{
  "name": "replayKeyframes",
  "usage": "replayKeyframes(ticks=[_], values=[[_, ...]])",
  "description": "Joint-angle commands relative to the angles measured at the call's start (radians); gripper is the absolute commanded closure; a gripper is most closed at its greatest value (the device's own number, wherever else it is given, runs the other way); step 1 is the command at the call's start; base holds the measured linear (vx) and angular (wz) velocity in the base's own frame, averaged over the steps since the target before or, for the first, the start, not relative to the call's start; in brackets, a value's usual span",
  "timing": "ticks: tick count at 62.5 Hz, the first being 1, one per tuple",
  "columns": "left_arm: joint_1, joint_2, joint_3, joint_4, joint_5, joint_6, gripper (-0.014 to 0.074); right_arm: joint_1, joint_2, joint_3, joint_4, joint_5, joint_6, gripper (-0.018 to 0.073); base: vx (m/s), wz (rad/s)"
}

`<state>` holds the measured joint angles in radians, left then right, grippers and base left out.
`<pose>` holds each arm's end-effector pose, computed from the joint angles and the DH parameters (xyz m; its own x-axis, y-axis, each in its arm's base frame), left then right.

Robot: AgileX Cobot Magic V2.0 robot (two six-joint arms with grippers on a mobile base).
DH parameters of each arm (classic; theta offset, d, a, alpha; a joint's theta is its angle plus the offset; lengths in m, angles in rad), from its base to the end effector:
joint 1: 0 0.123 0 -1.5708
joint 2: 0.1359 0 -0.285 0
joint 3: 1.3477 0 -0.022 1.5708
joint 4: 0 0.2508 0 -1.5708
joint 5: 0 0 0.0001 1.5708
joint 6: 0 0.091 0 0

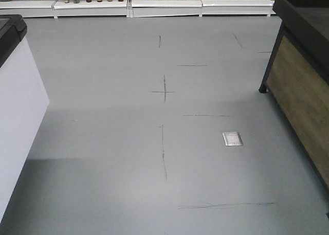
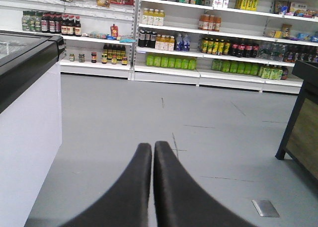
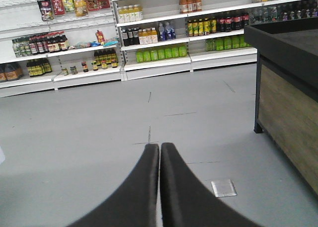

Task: Pick three apples into basket with both arms
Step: 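Drive forward through the store aisle toward the produce tables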

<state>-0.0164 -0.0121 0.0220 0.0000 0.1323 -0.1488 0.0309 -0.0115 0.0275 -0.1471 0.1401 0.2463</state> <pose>0.0564 -0.0009 0.1944 -0.0568 -0.1473 -0.9875 0.0081 0.9889 -0.1480 0.0566 -0.0001 0.1919 -0.0680 0.0984 -0.9928 -0.0037 0.9951 0.0988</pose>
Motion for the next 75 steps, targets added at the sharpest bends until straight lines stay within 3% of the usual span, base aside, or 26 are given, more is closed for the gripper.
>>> replayKeyframes(ticks=[1, 75], values=[[0.0, -0.015, 0.009, -0.011, -0.068, -0.008, 0.0603, 0.001, -0.013, 0.013, -0.014, -0.075, -0.007, 0.0565, 0.01, 0.03], [0.0, -0.015, 0.009, -0.011, -0.068, -0.008, 0.0603, 0.001, -0.013, 0.013, -0.014, -0.075, -0.007, 0.0565, 0.1, 0.02]])
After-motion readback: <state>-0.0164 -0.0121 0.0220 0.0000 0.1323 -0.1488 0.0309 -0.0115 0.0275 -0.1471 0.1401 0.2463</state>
